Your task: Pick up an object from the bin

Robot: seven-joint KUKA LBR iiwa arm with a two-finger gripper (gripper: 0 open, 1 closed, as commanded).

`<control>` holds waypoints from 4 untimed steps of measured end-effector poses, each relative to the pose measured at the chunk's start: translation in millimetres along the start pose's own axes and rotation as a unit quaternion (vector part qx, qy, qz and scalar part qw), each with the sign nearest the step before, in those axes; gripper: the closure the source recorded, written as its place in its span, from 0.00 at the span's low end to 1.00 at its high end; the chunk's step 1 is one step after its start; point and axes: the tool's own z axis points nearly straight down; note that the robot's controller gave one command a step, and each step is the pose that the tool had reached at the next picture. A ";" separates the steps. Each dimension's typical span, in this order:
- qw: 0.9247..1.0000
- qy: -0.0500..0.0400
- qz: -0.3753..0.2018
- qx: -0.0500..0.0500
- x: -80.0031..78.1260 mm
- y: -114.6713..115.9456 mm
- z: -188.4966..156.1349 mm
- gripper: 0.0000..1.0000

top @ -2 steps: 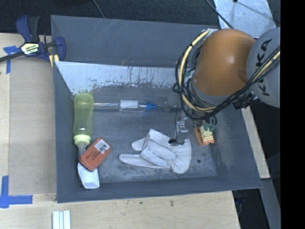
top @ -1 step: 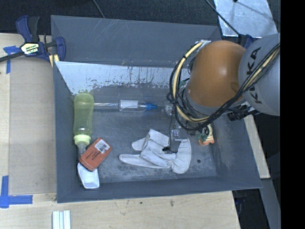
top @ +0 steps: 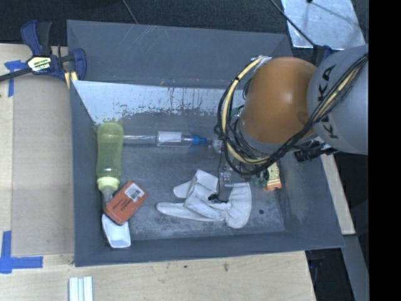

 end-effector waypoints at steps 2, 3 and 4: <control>0.998 0.002 -0.058 0.000 -6.3 -24.6 103.3 1.00; 0.998 0.002 -0.058 0.000 -6.3 -24.6 103.3 1.00; 0.998 -0.001 -0.055 0.000 4.0 -19.4 -50.2 1.00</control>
Offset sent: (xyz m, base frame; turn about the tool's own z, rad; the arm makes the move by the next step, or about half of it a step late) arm 0.0037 -0.0258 -0.1041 -0.1163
